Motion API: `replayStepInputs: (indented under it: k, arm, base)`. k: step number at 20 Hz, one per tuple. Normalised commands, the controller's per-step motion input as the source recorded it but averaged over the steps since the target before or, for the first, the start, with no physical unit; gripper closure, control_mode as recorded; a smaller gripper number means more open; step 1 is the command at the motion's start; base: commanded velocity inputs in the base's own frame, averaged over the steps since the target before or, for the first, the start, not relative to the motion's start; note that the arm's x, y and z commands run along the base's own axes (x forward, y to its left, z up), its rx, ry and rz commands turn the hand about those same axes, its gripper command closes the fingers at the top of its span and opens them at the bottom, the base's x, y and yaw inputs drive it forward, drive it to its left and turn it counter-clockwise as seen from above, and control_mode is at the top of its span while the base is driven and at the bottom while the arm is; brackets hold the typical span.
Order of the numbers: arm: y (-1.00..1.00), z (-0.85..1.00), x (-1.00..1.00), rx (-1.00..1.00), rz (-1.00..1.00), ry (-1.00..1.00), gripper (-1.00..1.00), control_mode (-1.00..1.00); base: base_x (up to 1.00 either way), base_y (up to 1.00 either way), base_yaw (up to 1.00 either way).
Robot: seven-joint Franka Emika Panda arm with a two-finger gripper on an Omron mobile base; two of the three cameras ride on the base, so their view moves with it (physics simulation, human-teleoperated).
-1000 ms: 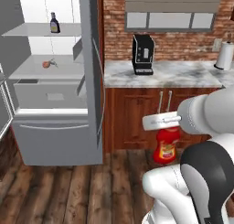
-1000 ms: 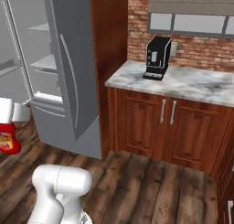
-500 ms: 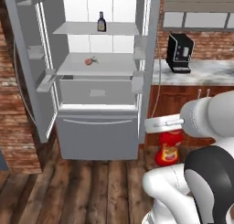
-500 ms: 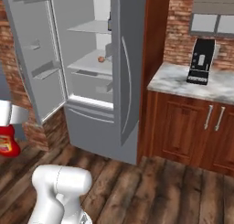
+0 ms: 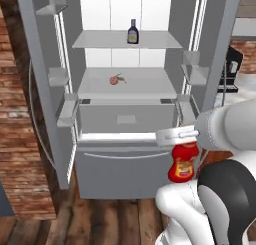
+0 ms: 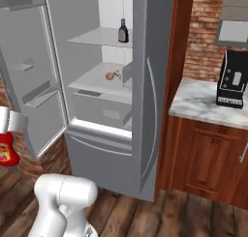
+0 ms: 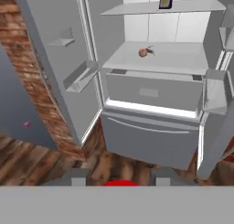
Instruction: Place the condiment bottle and ketchup from the counter to the top shelf of the fridge. If the existing items in the fridge are on the top shelf, move them to other shelves.
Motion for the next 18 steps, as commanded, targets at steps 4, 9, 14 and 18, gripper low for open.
replayStepInputs:
  k: [4, 9, 14, 18]
  arm:
    - [0.0, 0.0, 0.0, 0.0, 0.0, 0.0, 1.0, 1.0]
    - [0.0, 0.0, 0.0, 0.0, 0.0, 0.0, 1.0, 1.0]
    - [0.0, 0.0, 0.0, 0.0, 0.0, 0.0, 1.0, 1.0]
    - [0.0, 0.0, 0.0, 0.0, 0.0, 0.0, 1.0, 1.0]
  base:
    - [0.86, 0.08, -0.15]
    - [0.73, 0.32, -0.21]
    - [0.55, 0.41, -0.25]
    - [0.53, 0.27, -0.2]
